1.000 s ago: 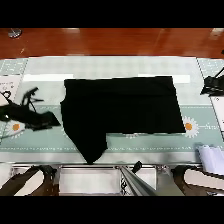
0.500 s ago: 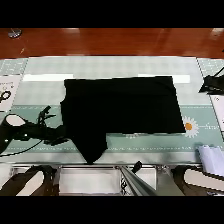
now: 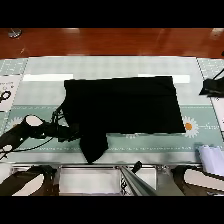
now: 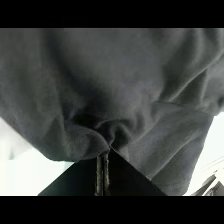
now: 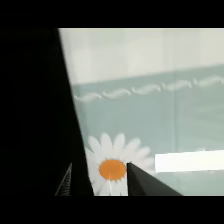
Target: Fold the shirts.
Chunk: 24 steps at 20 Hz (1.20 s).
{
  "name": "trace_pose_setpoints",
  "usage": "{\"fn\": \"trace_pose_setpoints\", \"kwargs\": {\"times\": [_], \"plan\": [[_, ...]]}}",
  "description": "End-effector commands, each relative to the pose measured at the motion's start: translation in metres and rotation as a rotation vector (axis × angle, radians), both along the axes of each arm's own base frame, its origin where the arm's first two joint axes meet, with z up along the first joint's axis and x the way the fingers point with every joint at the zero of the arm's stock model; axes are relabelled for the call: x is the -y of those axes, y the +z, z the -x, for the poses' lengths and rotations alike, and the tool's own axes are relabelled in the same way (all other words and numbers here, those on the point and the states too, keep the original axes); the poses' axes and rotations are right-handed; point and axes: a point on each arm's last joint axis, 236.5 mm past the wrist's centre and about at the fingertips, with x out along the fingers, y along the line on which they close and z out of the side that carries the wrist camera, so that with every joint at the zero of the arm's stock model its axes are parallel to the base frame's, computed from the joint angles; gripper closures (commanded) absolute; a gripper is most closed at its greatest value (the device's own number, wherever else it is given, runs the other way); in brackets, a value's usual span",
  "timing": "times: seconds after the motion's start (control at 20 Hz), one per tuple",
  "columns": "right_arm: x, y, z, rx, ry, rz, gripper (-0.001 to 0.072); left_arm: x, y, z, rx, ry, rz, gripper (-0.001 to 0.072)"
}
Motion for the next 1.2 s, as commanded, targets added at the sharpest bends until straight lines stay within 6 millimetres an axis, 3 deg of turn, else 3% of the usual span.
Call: {"fn": "trace_pose_setpoints", "kwargs": {"times": [0.0,0.1,0.15,0.35,0.65,1.05,1.1,1.15], "plan": [[-0.006,-0.050,0.056,-0.152,-0.070,-0.162,0.0274,-0.008,-0.010,-0.007,0.036,-0.002,-0.056,0.0682],[-0.031,-0.073,0.080,-0.140,-0.140,-0.417,0.0166,-0.008,-0.007,-0.008,0.050,-0.003,-0.055,0.0683],[-0.034,-0.079,0.085,-0.111,-0.177,-0.487,0.0165,-0.008,-0.006,-0.009,0.057,-0.002,-0.054,0.0682],[-0.019,-0.104,0.107,-0.095,-0.285,-0.505,0.0165,-0.008,-0.004,-0.011,0.070,0.001,-0.054,0.0682],[-0.038,-0.121,0.090,-0.057,-0.201,-0.458,0.0171,-0.009,-0.005,-0.015,0.083,0.009,-0.061,0.0682],[-0.074,-0.129,0.065,-0.053,-0.098,-0.397,0.0185,-0.013,-0.006,-0.026,0.121,0.031,-0.081,0.0682],[-0.081,-0.129,0.065,-0.063,-0.083,-0.400,0.0220,-0.014,-0.006,-0.027,0.125,0.035,-0.083,0.0682],[-0.087,-0.128,0.066,-0.074,-0.063,-0.405,0.0352,-0.014,-0.006,-0.027,0.126,0.035,-0.083,0.0682]]}}
